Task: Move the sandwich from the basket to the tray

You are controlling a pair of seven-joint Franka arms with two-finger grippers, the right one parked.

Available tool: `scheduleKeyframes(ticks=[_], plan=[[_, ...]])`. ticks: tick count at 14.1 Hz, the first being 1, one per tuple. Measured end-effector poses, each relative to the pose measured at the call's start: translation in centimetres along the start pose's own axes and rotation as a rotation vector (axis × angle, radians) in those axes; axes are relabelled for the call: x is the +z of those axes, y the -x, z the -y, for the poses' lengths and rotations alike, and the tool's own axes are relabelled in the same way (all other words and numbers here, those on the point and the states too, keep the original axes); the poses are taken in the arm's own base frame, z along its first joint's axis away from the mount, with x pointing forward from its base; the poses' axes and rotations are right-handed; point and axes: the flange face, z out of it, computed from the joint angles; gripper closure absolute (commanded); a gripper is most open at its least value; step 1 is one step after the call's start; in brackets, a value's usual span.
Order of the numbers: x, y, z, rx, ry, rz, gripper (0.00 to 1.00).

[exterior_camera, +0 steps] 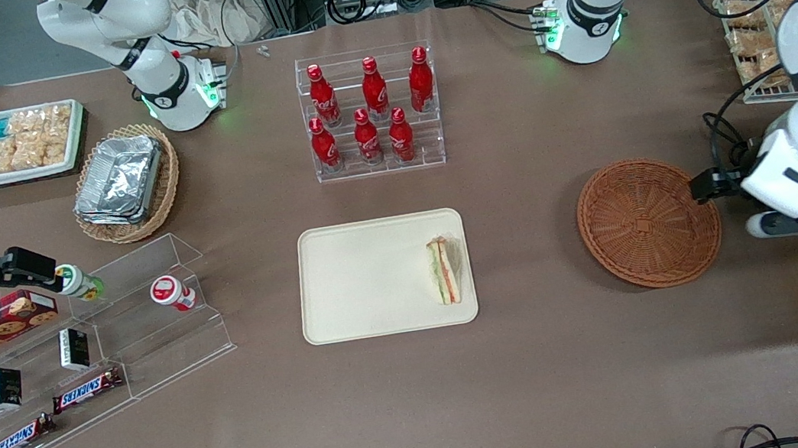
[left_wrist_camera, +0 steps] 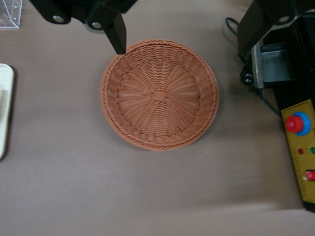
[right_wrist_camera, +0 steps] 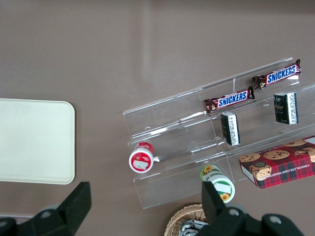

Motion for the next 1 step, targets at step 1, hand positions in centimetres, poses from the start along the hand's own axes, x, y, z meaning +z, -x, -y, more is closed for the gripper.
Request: scheduleKeyframes(ticks=[1], plan=[[0.03, 0.01, 0.85, -0.007, 0.001, 0.000, 0.00]])
